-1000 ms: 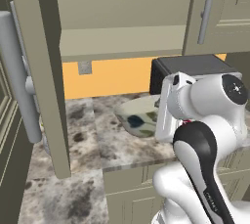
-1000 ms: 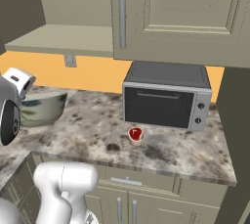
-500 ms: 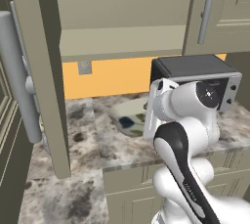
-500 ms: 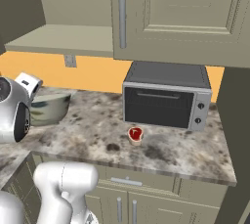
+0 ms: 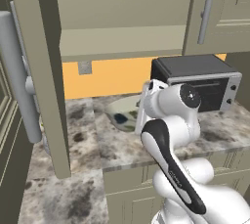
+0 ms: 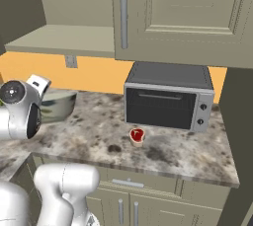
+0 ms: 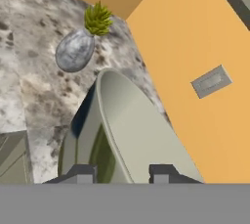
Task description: Retrieve the bowl from the cabinet, then place the raw meat into the bowl to avoid contamination.
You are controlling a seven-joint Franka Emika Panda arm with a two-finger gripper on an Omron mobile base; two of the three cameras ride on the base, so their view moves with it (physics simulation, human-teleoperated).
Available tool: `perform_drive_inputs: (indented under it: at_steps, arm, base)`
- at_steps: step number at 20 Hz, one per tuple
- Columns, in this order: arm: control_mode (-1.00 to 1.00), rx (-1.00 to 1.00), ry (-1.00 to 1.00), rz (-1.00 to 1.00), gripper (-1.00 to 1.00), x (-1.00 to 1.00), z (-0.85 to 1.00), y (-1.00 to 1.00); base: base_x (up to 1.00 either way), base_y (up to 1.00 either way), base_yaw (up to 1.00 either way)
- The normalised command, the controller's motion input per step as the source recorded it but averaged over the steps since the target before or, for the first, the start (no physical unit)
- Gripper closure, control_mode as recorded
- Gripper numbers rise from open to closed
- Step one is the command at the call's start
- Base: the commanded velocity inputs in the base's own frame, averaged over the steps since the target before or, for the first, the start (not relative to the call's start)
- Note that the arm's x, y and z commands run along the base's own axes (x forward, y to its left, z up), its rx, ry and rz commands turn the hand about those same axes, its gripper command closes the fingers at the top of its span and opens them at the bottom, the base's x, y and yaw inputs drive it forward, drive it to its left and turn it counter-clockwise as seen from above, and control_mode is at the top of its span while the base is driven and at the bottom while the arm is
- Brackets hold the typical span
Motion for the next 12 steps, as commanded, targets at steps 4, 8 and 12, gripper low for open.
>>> perform_drive_inputs:
  at_steps: [4, 8, 12]
  arm:
    - [-1.0, 0.0, -0.01, 0.0, 1.0, 0.41, -0.29, 0.04]
    - [-1.0, 0.0, -0.02, 0.0, 1.0, 0.42, -0.29, 0.04]
    - [-1.0, 0.0, -0.05, 0.0, 1.0, 0.35, -0.18, 0.04]
  base:
    - [0.0, 0.0, 0.0]
    - [0.0, 0.0, 0.0]
    - [0.0, 0.0, 0.0]
